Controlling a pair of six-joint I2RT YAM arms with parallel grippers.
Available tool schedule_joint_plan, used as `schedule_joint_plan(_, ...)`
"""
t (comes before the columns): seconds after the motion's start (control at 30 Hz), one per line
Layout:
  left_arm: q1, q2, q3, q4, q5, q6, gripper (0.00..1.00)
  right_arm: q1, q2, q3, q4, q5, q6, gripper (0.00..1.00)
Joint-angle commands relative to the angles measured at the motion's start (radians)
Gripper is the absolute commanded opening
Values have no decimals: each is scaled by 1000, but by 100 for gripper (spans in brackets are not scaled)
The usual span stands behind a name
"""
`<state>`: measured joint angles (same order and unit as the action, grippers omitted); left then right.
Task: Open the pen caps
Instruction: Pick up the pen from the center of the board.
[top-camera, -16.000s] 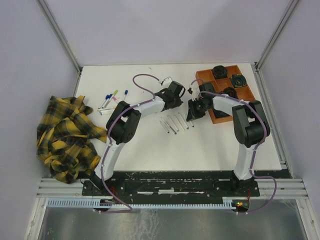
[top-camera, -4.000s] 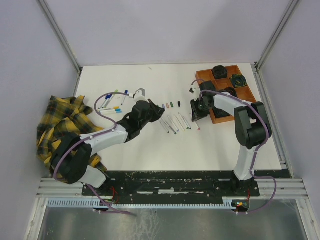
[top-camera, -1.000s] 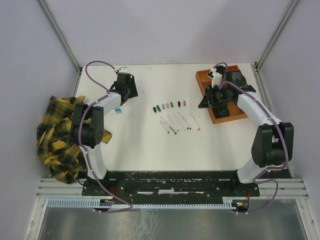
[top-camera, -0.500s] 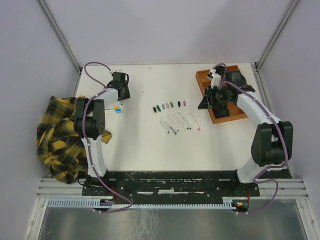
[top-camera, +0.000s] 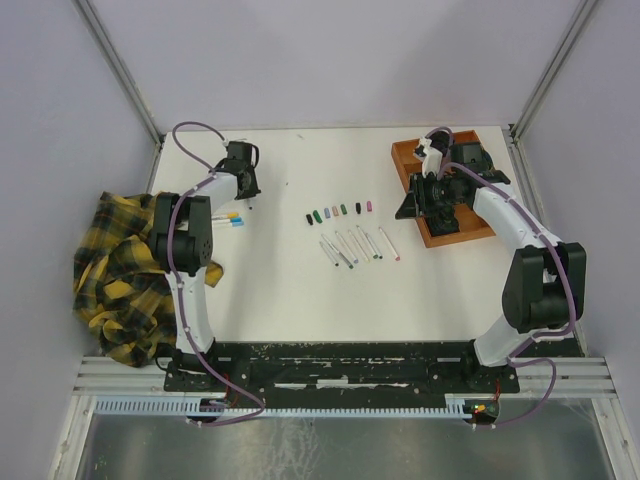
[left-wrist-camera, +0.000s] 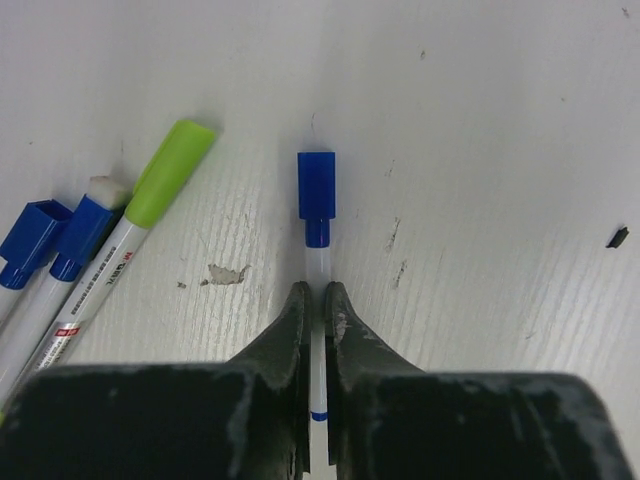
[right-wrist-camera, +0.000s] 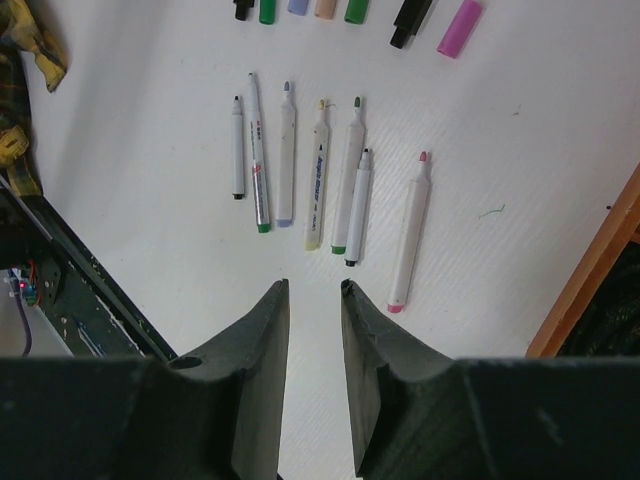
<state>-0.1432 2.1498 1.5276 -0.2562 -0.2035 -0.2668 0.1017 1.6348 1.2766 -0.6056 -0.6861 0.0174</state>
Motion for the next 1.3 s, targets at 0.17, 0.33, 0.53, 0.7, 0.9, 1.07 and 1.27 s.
schedule_joint_plan(0.17,-5,-155,-117,60,133,-43,3,-5,-81,7,38,-80,-15,35)
schedule_joint_plan(0.33,-9,-391,-406,370,349,-171,3,-3,-177,-51,134,-231,10,35)
schedule_joint_plan(0.53,-41,-693,-889,1038,549,-452,3,-4,-373,-209,443,-354,135,38)
schedule_joint_plan(0.7,-174,-912,-1166,1414,474,-536,3,-1,-529,-393,925,-389,429,52)
schedule_joint_plan(0.9,-423,-1172,-1299,1481,282,-429,3,53,-567,-503,1324,-382,721,71)
schedule_joint_plan(1.07,-535,-1287,-1319,1501,195,-407,3,162,-534,-511,1337,-371,709,70)
schedule_joint_plan(1.27,-656,-1308,-1311,1529,117,-350,3,304,-519,-529,1325,-343,640,69)
